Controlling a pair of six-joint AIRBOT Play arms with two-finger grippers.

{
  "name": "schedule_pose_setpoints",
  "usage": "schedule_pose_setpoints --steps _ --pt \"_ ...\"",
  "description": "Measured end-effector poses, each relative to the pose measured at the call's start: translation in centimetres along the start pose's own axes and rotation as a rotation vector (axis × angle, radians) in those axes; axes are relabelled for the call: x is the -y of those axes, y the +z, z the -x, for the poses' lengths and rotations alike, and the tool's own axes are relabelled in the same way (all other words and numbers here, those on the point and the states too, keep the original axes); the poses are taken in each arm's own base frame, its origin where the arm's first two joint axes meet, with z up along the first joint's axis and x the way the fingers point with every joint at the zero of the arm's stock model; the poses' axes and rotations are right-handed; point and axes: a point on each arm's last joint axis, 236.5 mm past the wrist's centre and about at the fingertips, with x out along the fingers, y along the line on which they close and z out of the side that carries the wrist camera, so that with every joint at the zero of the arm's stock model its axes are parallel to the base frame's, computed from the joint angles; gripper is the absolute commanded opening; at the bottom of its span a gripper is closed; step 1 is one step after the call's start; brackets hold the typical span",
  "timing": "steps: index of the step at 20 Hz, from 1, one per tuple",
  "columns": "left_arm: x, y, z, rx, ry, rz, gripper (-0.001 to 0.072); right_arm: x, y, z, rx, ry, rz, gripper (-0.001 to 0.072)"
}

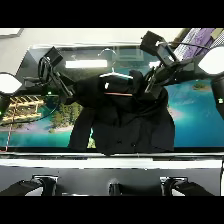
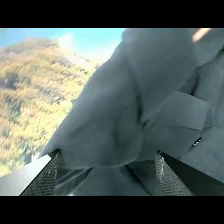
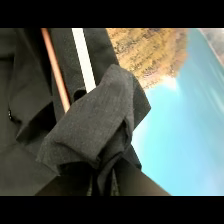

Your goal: Fold the clothes and pants, and hang the long-sleeved shirts on hangers.

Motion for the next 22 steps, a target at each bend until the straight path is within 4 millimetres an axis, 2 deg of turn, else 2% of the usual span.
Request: schedule_pose_setpoints --steps 5,10,13,21,22 --pt "-0.2 -1.1 -0.1 -0.008 -0.026 -0.031 0.0715 -0.5 0.2 -0.9 0.020 0.046 0.020 0.0040" --pt "-2.8 -2.3 2.5 0.002 0.012 0.004 0.0715 -0.9 0.1 -1.1 0.018 0.066 0.030 0.0040" --pt "-3.0 -2.2 3.2 0.039 -0.015 0.028 0.0715 -0.9 0.1 -1.2 0.019 0.068 0.033 0.0040" --pt "-1.3 -2.6 -0.4 0.051 -0.125 0.029 0.0706 -1.5 0.0 -1.1 0.016 0.095 0.036 0.0040" --pt "-1.1 -2.4 -0.7 0.062 -0.138 0.033 0.0673 -1.6 0.0 -1.1 0.016 0.097 0.036 0.0040"
